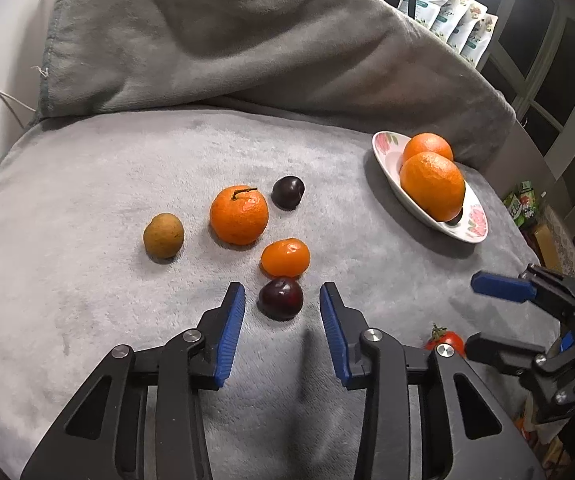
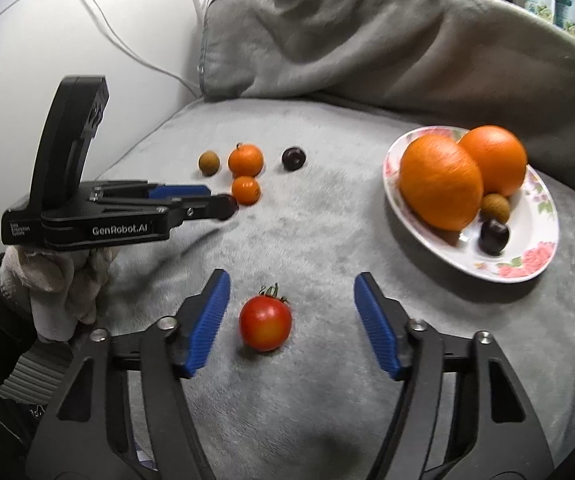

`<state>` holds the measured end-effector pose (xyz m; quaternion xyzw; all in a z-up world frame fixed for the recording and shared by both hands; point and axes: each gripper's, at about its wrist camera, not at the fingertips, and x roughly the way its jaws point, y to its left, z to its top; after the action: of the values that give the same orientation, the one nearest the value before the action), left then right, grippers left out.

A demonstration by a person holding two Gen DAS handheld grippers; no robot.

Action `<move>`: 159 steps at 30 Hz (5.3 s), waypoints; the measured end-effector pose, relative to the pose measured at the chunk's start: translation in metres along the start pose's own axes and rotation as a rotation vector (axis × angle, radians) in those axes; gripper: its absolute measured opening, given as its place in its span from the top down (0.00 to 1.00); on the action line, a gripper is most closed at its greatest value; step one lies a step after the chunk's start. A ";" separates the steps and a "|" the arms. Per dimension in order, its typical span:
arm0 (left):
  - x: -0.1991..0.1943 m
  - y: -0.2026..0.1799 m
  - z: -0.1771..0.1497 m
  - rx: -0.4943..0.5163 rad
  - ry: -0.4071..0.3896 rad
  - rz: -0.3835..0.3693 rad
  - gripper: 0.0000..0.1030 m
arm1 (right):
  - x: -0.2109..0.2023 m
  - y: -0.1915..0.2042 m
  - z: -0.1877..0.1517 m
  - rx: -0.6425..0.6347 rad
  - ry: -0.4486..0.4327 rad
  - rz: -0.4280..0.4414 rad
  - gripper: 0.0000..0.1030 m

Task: Organize fruits
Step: 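Close the right gripper on the red tomato while the left gripper closes on another dark plum, then carry the tomato and the plum in both grippers over the plate, then lower the tomato and plum onto the plate and open both grippers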

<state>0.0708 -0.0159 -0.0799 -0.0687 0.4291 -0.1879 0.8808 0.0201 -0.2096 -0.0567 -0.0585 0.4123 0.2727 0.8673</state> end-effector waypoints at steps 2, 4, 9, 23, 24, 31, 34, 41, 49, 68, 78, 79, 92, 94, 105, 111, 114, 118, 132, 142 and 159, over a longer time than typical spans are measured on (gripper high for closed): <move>0.002 0.000 0.000 0.000 0.005 0.000 0.64 | 0.004 0.001 -0.002 -0.003 0.011 0.005 0.37; 0.004 0.000 0.000 -0.001 0.010 -0.002 0.65 | 0.006 0.003 -0.003 -0.008 0.019 0.008 0.38; 0.009 0.001 -0.002 0.001 0.019 0.002 0.70 | 0.012 0.005 -0.004 -0.016 0.038 0.010 0.44; 0.011 -0.001 -0.002 0.021 0.015 0.014 0.78 | 0.022 0.011 -0.010 -0.042 0.083 0.021 0.57; 0.011 -0.001 -0.002 0.021 0.015 0.015 0.78 | 0.022 0.011 -0.010 -0.041 0.086 0.024 0.58; 0.011 0.000 -0.002 0.022 0.013 0.016 0.78 | 0.021 0.010 -0.011 -0.033 0.087 0.030 0.64; 0.011 0.000 -0.002 0.023 0.014 0.016 0.78 | 0.021 0.010 -0.012 -0.031 0.089 0.039 0.68; 0.009 -0.001 -0.002 0.023 0.010 0.016 0.78 | 0.019 0.011 -0.013 -0.025 0.082 0.043 0.68; -0.002 -0.007 -0.001 0.024 -0.011 0.007 0.78 | 0.005 0.005 -0.011 -0.017 0.043 0.024 0.68; -0.017 -0.076 0.015 0.115 -0.068 -0.088 0.78 | -0.043 -0.051 -0.016 0.083 -0.059 -0.072 0.68; -0.009 -0.118 0.027 0.165 -0.079 -0.147 0.78 | -0.064 -0.092 -0.014 0.128 -0.107 -0.136 0.68; -0.008 -0.120 0.028 0.168 -0.080 -0.150 0.78 | -0.066 -0.095 -0.014 0.130 -0.111 -0.143 0.68; 0.011 -0.165 0.038 0.234 -0.077 -0.184 0.78 | -0.064 -0.141 0.006 0.128 -0.129 -0.207 0.68; 0.015 -0.172 0.038 0.251 -0.079 -0.179 0.78 | -0.062 -0.148 0.010 0.133 -0.130 -0.209 0.68; 0.032 -0.193 0.039 0.303 -0.066 -0.165 0.78 | -0.041 -0.179 0.028 0.151 -0.108 -0.186 0.68; 0.044 -0.203 0.037 0.336 -0.056 -0.150 0.78 | -0.028 -0.194 0.033 0.171 -0.086 -0.172 0.68; 0.050 -0.205 0.037 0.340 -0.051 -0.147 0.78 | -0.024 -0.197 0.035 0.174 -0.081 -0.170 0.68; 0.053 -0.209 0.038 0.350 -0.053 -0.142 0.78 | -0.022 -0.196 0.036 0.168 -0.081 -0.165 0.68; 0.055 -0.221 0.037 0.390 -0.070 -0.101 0.78 | -0.019 -0.192 0.042 0.148 -0.079 -0.162 0.65; 0.047 -0.216 0.036 0.377 -0.089 -0.105 0.54 | -0.033 -0.196 0.046 0.177 -0.131 -0.192 0.21; 0.016 -0.193 0.037 0.328 -0.126 -0.102 0.43 | -0.054 -0.179 0.047 0.205 -0.175 -0.189 0.15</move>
<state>0.0564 -0.2007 -0.0137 0.0424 0.3328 -0.2953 0.8946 0.1177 -0.3680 -0.0074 0.0158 0.3537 0.1505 0.9230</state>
